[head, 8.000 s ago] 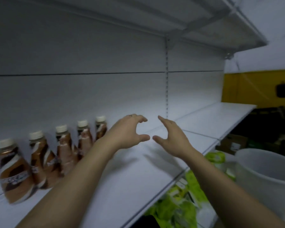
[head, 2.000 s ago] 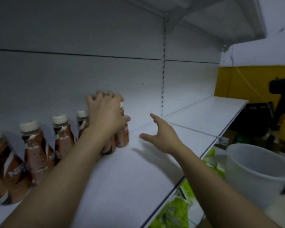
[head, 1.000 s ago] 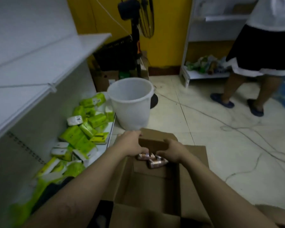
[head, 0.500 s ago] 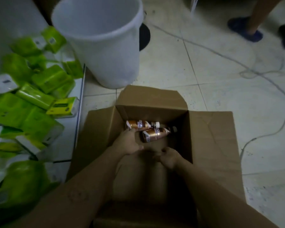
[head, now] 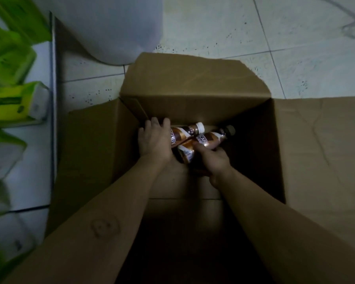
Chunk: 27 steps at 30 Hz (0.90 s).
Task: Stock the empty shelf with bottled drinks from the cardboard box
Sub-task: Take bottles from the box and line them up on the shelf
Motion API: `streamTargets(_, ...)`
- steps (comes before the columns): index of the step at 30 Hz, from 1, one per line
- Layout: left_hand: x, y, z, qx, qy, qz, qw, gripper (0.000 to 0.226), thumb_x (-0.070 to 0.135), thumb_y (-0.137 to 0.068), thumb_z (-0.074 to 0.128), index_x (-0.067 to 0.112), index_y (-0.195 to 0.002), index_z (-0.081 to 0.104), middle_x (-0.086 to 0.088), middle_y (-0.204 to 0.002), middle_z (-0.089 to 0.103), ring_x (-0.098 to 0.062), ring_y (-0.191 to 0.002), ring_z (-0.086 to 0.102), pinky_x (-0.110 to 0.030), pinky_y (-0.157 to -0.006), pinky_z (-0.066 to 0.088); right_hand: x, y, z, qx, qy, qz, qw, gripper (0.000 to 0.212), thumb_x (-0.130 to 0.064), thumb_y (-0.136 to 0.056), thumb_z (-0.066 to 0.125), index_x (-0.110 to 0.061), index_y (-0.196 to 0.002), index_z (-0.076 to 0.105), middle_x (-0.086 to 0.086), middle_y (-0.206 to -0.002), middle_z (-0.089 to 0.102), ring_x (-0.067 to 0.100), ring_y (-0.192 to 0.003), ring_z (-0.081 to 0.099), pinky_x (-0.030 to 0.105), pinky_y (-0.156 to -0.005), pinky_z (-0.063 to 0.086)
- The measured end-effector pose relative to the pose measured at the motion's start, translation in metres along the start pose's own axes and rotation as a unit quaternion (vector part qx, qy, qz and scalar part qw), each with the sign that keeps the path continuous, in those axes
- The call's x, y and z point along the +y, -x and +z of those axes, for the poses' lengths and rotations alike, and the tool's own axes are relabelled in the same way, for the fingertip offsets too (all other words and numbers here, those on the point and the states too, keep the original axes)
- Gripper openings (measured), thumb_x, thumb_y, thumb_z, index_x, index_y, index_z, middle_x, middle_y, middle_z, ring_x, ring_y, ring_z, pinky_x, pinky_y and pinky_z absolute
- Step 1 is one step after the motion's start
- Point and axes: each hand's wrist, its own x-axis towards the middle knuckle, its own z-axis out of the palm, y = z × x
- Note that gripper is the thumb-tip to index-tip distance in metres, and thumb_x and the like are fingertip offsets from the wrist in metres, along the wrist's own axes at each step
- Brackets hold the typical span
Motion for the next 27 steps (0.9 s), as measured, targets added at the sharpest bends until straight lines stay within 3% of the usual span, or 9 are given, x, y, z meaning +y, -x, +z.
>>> streamTargets(2, -0.003, 0.006, 0.001, -0.024, 0.032, -0.026, 0.999, 0.063, 0.033, -0.078, 0.072, 0.015, -0.13, 0.042, -0.018, -0.134, 0.045, -0.034, -0.123, 0.041, -0.042, -0.096, 0.038, 0.008, 0.008, -0.003, -0.007, -0.016, 0.019, 1.0, 0.047, -0.03, -0.071, 0.08, -0.019, -0.111, 0.058, 0.008, -0.105, 0.07, 0.029, -0.092, 0.069, 0.046, -0.078, 0.059)
streamTargets(6, 0.0, 0.041, 0.002, -0.185, 0.206, -0.111, 0.955, 0.063, 0.041, -0.072, 0.077, 0.015, -0.124, 0.054, -0.01, -0.124, 0.058, -0.03, -0.113, 0.056, -0.035, -0.089, 0.045, 0.041, 0.031, -0.02, 0.012, 0.2, -0.001, 0.98, 0.082, -0.049, -0.053, 0.081, -0.014, -0.123, 0.055, 0.009, -0.115, 0.068, 0.027, -0.094, 0.069, 0.036, -0.074, 0.059)
streamTargets(9, 0.004, 0.082, 0.017, -0.278, 0.322, -0.142, 0.894, 0.059, 0.039, -0.069, 0.082, 0.016, -0.119, 0.06, -0.005, -0.113, 0.066, -0.019, -0.091, 0.062, -0.031, -0.083, 0.049, 0.051, 0.056, -0.035, 0.025, 0.249, 0.012, 0.968, 0.056, -0.037, -0.077, 0.074, -0.019, -0.124, 0.05, 0.003, -0.114, 0.063, 0.022, -0.098, 0.065, 0.035, -0.078, 0.055)
streamTargets(11, 0.007, 0.104, 0.028, -0.258, 0.385, -0.157, 0.872, 0.054, 0.031, -0.075, 0.079, 0.017, -0.122, 0.057, -0.004, -0.115, 0.066, -0.008, -0.073, 0.058, -0.017, -0.067, 0.047, 0.057, 0.062, -0.041, 0.013, 0.237, 0.018, 0.971, 0.038, -0.031, -0.084, 0.07, -0.022, -0.118, 0.057, 0.001, -0.112, 0.066, 0.02, -0.098, 0.065, 0.037, -0.088, 0.054)
streamTargets(13, 0.009, 0.115, 0.034, -0.243, 0.435, -0.181, 0.848, 0.05, 0.025, -0.081, 0.075, 0.017, -0.126, 0.055, -0.003, -0.117, 0.065, 0.0, -0.063, 0.053, -0.013, -0.054, 0.04, 0.059, 0.063, -0.041, -0.019, 0.234, 0.014, 0.972, 0.038, -0.027, -0.085, 0.069, -0.021, -0.121, 0.058, 0.003, -0.116, 0.066, 0.019, -0.099, 0.064, 0.035, -0.088, 0.052)
streamTargets(17, 0.002, 0.113, 0.04, -0.257, 0.473, -0.191, 0.821, 0.052, 0.025, -0.081, 0.074, 0.019, -0.128, 0.054, -0.005, -0.121, 0.064, -0.019, -0.099, 0.063, -0.032, -0.084, 0.048, 0.06, 0.056, -0.034, -0.044, 0.168, 0.017, 0.985, 0.049, -0.014, -0.082, 0.071, -0.016, -0.127, 0.05, 0.003, -0.111, 0.063, 0.018, -0.091, 0.063, 0.033, -0.076, 0.054)
streamTargets(20, -0.006, 0.109, 0.038, -0.273, 0.479, -0.185, 0.814, 0.051, 0.027, -0.078, 0.077, 0.017, -0.124, 0.057, -0.005, -0.116, 0.066, -0.022, -0.101, 0.065, -0.037, -0.089, 0.051, 0.054, 0.057, -0.033, -0.057, 0.157, 0.044, 0.985, 0.052, -0.012, -0.077, 0.076, -0.008, -0.123, 0.052, 0.008, -0.108, 0.065, 0.019, -0.085, 0.065, 0.029, -0.065, 0.053)
streamTargets(23, -0.016, 0.113, 0.025, -0.282, 0.495, -0.18, 0.802, 0.049, 0.026, -0.075, 0.08, 0.015, -0.118, 0.06, -0.005, -0.11, 0.069, -0.022, -0.096, 0.067, -0.041, -0.089, 0.054, 0.034, 0.074, -0.039, -0.099, 0.17, 0.072, 0.978, 0.049, -0.01, -0.073, 0.079, -0.004, -0.116, 0.058, 0.009, -0.098, 0.067, 0.021, -0.081, 0.066, 0.029, -0.061, 0.053)
streamTargets(27, -0.021, 0.135, -0.02, -0.281, 0.54, -0.164, 0.776, 0.051, 0.019, -0.077, 0.078, 0.011, -0.122, 0.056, -0.005, -0.111, 0.067, -0.02, -0.096, 0.067, -0.036, -0.079, 0.055, 0.014, 0.11, -0.049, -0.107, 0.22, -0.024, 0.969, 0.072, -0.013, -0.069, 0.082, -0.013, -0.132, 0.047, 0.008, -0.124, 0.06, 0.024, -0.106, 0.06, 0.033, -0.077, 0.051)
